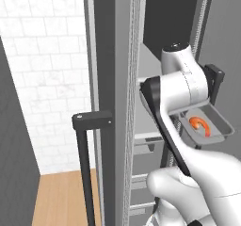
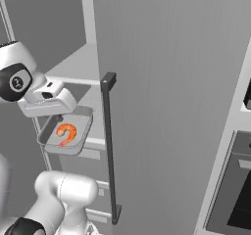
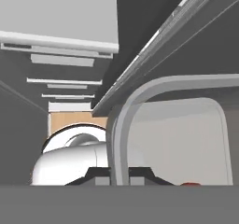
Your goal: Take the meat container that has the shrimp and place it on the second highest rack of the freezer. Then take the vegetable container that has the bell pepper and sweet potato and place it on the highest rack of the freezer.
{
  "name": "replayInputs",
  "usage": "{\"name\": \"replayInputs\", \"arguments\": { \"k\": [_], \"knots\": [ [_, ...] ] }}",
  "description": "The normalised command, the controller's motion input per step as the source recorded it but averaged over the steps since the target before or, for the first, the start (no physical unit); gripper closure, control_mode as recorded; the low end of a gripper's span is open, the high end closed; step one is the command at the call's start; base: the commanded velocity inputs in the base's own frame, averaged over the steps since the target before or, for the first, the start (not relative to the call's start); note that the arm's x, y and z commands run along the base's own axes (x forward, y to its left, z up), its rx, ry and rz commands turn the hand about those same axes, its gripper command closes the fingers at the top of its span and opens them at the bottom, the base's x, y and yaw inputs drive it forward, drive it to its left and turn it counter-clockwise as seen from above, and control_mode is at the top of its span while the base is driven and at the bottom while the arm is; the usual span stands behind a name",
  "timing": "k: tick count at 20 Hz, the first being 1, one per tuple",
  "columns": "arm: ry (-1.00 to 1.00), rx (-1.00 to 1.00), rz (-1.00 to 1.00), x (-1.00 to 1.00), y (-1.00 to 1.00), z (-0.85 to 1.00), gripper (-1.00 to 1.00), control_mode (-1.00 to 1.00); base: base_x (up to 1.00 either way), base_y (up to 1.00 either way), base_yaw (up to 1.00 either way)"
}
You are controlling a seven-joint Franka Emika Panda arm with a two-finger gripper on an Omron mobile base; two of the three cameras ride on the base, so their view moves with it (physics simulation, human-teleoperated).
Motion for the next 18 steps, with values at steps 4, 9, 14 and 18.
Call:
{"name": "replayInputs", "arguments": {
  "k": [4, 9, 14, 18],
  "knots": [
    [-0.18, -0.1, -0.03, 0.16, 0.21, 0.71, 1.0, -1.0, 0.0, 0.0, 0.0],
    [-0.44, -0.12, 0.0, 0.0, 0.13, 0.96, 1.0, -1.0, 0.0, 0.0, 0.0],
    [-0.43, -0.03, 0.05, 0.11, 0.26, 0.57, 1.0, -1.0, 0.0, 0.0, 0.0],
    [-0.41, 0.0, 0.21, 0.0, 0.13, 0.47, 1.0, -1.0, 0.0, 0.0, 0.0]
  ]
}}
